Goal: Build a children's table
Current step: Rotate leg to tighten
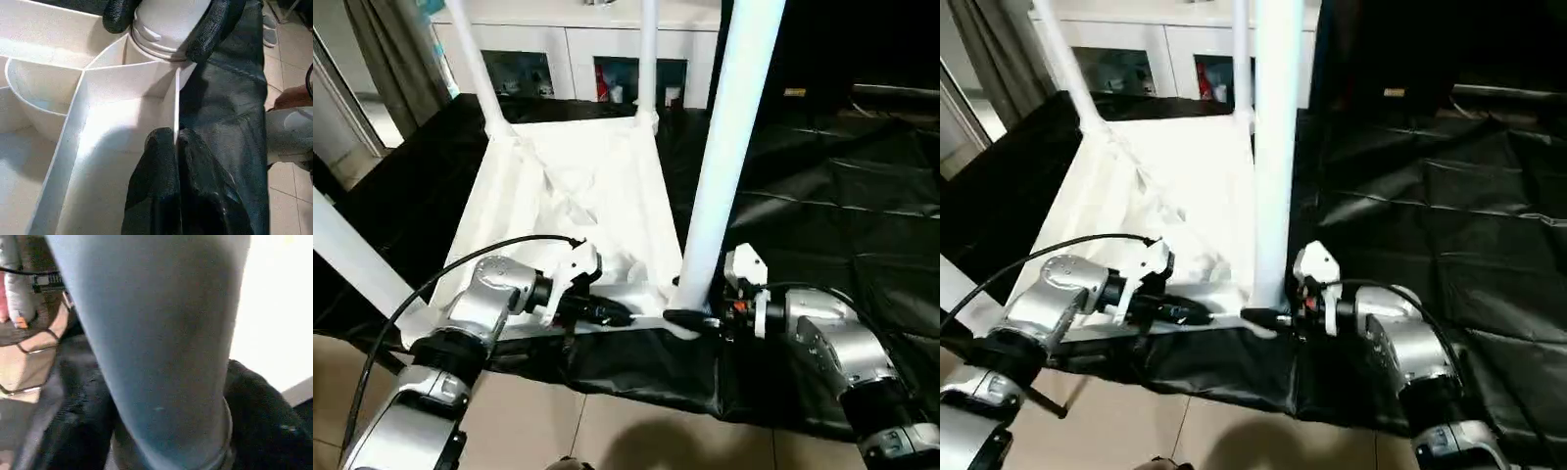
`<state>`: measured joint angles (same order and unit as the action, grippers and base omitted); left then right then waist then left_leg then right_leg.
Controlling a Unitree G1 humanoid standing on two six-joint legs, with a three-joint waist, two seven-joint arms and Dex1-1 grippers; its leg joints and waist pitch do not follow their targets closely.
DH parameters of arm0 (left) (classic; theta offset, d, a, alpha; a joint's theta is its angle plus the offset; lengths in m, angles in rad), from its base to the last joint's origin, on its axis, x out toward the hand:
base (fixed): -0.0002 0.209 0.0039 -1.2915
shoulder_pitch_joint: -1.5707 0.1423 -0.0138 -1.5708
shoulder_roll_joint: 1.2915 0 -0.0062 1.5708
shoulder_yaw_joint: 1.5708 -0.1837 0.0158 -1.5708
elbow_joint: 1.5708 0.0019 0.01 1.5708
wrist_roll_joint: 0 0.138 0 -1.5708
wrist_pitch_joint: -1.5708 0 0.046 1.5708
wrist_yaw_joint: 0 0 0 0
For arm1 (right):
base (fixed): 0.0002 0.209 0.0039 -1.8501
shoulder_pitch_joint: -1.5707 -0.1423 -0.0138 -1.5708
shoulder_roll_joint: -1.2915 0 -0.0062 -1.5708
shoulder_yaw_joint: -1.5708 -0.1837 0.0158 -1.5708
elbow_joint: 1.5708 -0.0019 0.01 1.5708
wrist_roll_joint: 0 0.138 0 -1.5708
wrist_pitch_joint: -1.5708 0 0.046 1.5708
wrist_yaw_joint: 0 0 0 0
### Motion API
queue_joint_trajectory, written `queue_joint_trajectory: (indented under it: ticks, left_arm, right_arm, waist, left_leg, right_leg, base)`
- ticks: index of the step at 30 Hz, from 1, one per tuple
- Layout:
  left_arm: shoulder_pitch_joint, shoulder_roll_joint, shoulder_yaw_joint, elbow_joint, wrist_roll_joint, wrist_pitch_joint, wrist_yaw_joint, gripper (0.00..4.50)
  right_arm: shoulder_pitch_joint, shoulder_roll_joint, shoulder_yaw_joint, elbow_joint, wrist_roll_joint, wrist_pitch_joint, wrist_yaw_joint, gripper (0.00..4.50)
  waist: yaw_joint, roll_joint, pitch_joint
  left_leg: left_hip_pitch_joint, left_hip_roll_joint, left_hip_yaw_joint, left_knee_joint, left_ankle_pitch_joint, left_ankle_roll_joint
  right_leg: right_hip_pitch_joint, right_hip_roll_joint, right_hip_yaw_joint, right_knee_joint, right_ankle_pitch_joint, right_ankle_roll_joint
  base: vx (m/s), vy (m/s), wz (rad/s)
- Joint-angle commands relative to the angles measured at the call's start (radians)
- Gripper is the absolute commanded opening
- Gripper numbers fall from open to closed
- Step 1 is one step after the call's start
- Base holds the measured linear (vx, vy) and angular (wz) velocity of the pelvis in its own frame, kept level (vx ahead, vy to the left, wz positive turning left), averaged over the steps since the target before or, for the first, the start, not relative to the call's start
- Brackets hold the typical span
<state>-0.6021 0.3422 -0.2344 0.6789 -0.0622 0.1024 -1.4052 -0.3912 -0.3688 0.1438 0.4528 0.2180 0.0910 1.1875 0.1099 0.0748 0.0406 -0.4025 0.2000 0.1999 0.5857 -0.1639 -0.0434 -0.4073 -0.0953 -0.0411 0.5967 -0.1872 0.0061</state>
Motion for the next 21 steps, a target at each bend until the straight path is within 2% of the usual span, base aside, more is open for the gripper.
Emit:
queue_joint_trajectory:
  ticks: [1,2,6,8,9,10,12,14,15,16,17,18,19,20,21]
  left_arm:
    - [-0.003,-0.006,-0.002,-0.035,-0.029,-0.002,-0.025,0.00]
    - [-0.003,-0.006,-0.002,-0.035,-0.029,-0.002,-0.023,0.00]
    - [-0.024,-0.045,0.031,0.009,-0.007,-0.029,0.115,0.00]
    - [-0.032,-0.058,0.041,0.027,0.008,-0.033,0.177,0.00]
    - [-0.036,-0.065,0.046,0.036,0.015,-0.035,0.210,0.00]
    - [-0.041,-0.075,0.053,0.047,0.021,-0.036,0.252,0.00]
    - [-0.057,-0.116,0.070,0.075,0.031,-0.037,0.367,0.00]
    - [-0.069,-0.140,0.075,0.094,0.039,-0.043,0.426,0.00]
    - [-0.089,-0.180,0.080,0.124,0.051,-0.052,0.516,0.00]
    - [-0.092,-0.188,0.078,0.128,0.054,-0.054,0.529,0.00]
    - [-0.104,-0.225,0.069,0.146,0.066,-0.064,0.585,0.00]
    - [-0.105,-0.229,0.068,0.148,0.067,-0.066,0.590,0.00]
    - [-0.107,-0.251,0.066,0.152,0.070,-0.073,0.599,0.00]
    - [-0.107,-0.261,0.064,0.151,0.068,-0.075,0.596,0.00]
    - [-0.105,-0.269,0.059,0.148,0.066,-0.076,0.587,0.00]
  right_arm:
    - [0.011,-0.001,0.010,-0.027,0.013,0.029,0.005,2.75]
    - [0.013,0.000,0.010,-0.029,0.014,0.030,0.005,2.72]
    - [0.045,0.040,-0.009,-0.026,-0.017,-0.002,-0.111,2.65]
    - [0.044,0.062,-0.020,-0.005,-0.037,0.001,-0.181,2.65]
    - [0.043,0.073,-0.025,0.007,-0.049,0.005,-0.220,2.64]
    - [0.043,0.089,-0.031,0.023,-0.062,-0.014,-0.264,2.64]
    - [0.036,0.143,-0.040,0.072,-0.093,0.007,-0.410,2.64]
    - [0.027,0.177,-0.050,0.099,-0.102,0.019,-0.488,2.64]
    - [0.006,0.230,-0.068,0.144,-0.118,0.045,-0.622,2.64]
    - [0.002,0.238,-0.070,0.151,-0.122,0.045,-0.643,2.64]
    - [-0.017,0.279,-0.076,0.187,-0.141,0.041,-0.738,2.64]
    - [-0.020,0.282,-0.076,0.190,-0.144,0.041,-0.747,2.64]
    - [-0.030,0.301,-0.076,0.203,-0.156,0.029,-0.774,2.64]
    - [-0.034,0.308,-0.075,0.208,-0.158,0.023,-0.777,2.64]
    - [-0.036,0.317,-0.080,0.204,-0.141,0.031,-0.758,2.64]
  waist:
    - [-0.004,0.002,-0.056]
    - [-0.005,-0.002,-0.056]
    - [-0.004,-0.001,-0.056]
    - [-0.008,-0.001,-0.054]
    - [-0.012,-0.004,-0.052]
    - [-0.013,-0.002,-0.051]
    - [-0.023,-0.002,-0.046]
    - [-0.032,-0.003,-0.043]
    - [-0.037,-0.003,-0.039]
    - [-0.037,-0.003,-0.039]
    - [-0.040,-0.001,-0.037]
    - [-0.042,-0.003,-0.035]
    - [-0.043,0.000,-0.035]
    - [-0.045,-0.005,-0.037]
    - [-0.045,-0.005,-0.037]
  left_leg:
    - [0.034,0.032,-0.015,-0.074,-0.267,0.046]
    - [0.035,0.033,-0.013,-0.075,-0.275,0.043]
    - [0.032,0.030,-0.015,-0.073,-0.266,0.034]
    - [0.031,0.030,-0.015,-0.075,-0.275,0.028]
    - [0.033,0.029,-0.016,-0.079,-0.297,0.017]
    - [0.035,0.029,-0.016,-0.080,-0.307,0.013]
    - [0.037,0.028,-0.018,-0.085,-0.353,-0.008]
    - [0.037,0.024,-0.021,-0.088,-0.381,-0.022]
    - [0.043,0.023,-0.023,-0.092,-0.402,-0.032]
    - [0.043,0.023,-0.023,-0.092,-0.402,-0.032]
    - [0.046,0.020,-0.025,-0.094,-0.425,-0.038]
    - [0.047,0.019,-0.025,-0.095,-0.430,-0.038]
    - [0.051,0.017,-0.027,-0.095,-0.441,-0.038]
    - [0.050,0.017,-0.028,-0.096,-0.441,-0.032]
    - [0.050,0.018,-0.028,-0.097,-0.436,-0.027]
  right_leg:
    - [0.041,-0.041,0.021,-0.059,-0.136,-0.256]
    - [0.040,-0.040,0.021,-0.063,-0.142,-0.253]
    - [0.041,-0.042,0.020,-0.062,-0.114,-0.251]
    - [0.040,-0.043,0.020,-0.063,-0.133,-0.246]
    - [0.040,-0.042,0.020,-0.068,-0.173,-0.235]
    - [0.039,-0.043,0.021,-0.071,-0.194,-0.231]
    - [0.034,-0.046,0.022,-0.079,-0.272,-0.212]
    - [0.034,-0.046,0.021,-0.085,-0.334,-0.192]
    - [0.028,-0.047,0.024,-0.094,-0.391,-0.169]
    - [0.028,-0.047,0.024,-0.094,-0.391,-0.169]
    - [0.027,-0.049,0.024,-0.101,-0.447,-0.148]
    - [0.026,-0.048,0.024,-0.106,-0.463,-0.141]
    - [0.024,-0.048,0.024,-0.111,-0.491,-0.128]
    - [0.025,-0.047,0.024,-0.112,-0.489,-0.121]
    - [0.026,-0.047,0.025,-0.113,-0.482,-0.120]
  base:
    - [0.000,0.000,0.00]
    - [0.000,0.000,0.00]
    - [0.000,0.000,0.00]
    - [0.000,0.000,0.00]
    - [0.000,0.000,0.00]
    - [0.000,0.000,0.00]
    - [0.000,0.000,0.00]
    - [0.000,0.000,0.00]
    - [0.000,0.000,0.00]
    - [0.000,0.000,0.00]
    - [0.000,0.000,0.00]
    - [0.000,0.000,0.00]
    - [0.000,0.000,0.00]
    - [0.000,0.000,0.00]
    - [0.000,0.000,0.00]
